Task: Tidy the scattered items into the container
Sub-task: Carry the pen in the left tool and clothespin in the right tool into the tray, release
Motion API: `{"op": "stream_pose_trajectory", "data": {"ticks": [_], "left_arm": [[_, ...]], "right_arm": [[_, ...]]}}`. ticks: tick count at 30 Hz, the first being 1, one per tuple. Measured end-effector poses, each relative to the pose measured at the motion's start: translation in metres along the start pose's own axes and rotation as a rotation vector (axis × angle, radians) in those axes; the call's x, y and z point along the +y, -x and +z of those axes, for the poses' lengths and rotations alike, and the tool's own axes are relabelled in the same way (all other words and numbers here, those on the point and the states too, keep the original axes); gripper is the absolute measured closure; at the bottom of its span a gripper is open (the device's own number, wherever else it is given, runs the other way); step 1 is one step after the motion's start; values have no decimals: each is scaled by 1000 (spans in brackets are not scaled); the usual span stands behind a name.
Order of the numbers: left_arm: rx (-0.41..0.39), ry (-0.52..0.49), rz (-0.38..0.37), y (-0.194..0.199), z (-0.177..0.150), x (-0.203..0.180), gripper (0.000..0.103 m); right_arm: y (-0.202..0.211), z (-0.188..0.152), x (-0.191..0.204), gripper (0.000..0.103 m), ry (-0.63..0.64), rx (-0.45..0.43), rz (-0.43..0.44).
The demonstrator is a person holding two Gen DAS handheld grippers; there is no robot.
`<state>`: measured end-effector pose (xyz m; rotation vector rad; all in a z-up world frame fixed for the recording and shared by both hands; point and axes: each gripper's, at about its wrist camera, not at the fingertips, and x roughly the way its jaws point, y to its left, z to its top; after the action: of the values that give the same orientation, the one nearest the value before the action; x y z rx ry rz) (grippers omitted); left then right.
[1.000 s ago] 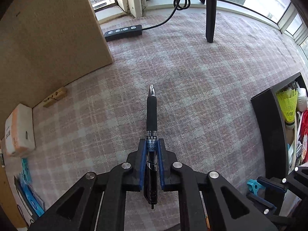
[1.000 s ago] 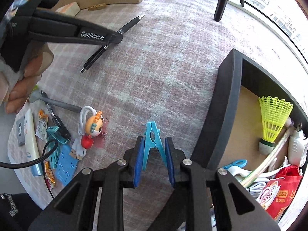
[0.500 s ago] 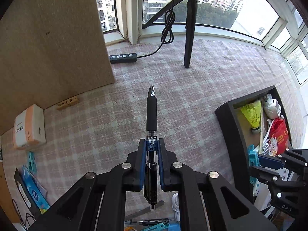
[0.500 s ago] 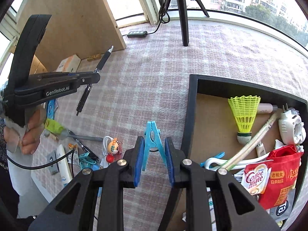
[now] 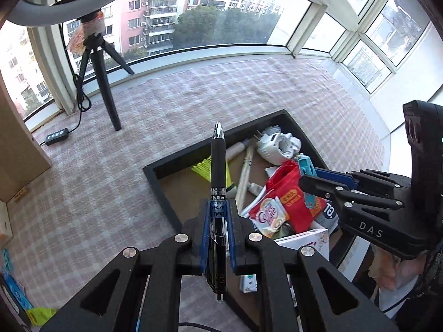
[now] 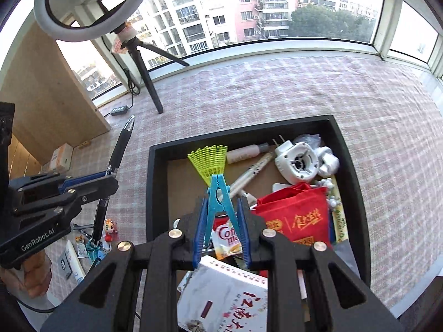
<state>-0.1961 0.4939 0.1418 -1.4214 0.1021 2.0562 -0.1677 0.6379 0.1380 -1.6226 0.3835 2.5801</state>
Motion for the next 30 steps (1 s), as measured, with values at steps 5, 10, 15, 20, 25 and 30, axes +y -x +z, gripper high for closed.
{"op": "stream_pose_trajectory", "data": {"ticks": [5,10,15,20,25,30], "left_arm": [[-3,-20,-30,-7,0,-42,41],[-15,-73,24,-3,-13,-52,44],[-28,-9,69,11,-25,-21,45],[-56,76,134,31,-44,23,46],[-79,170,204,57,-74,77,46],[-99,278,268,86,-118,128,46]], "right_arm": [[12,-3,-31,69,-15,-12,-75],[26,-5,-41,57,-47,-58,-81],[26,-5,-25,57,-11,-61,-52],[20,-8,1,57,17,-57,-5],[12,-13,33,57,76,-38,17],[10,-22,63,57,105,-25,82]]}}
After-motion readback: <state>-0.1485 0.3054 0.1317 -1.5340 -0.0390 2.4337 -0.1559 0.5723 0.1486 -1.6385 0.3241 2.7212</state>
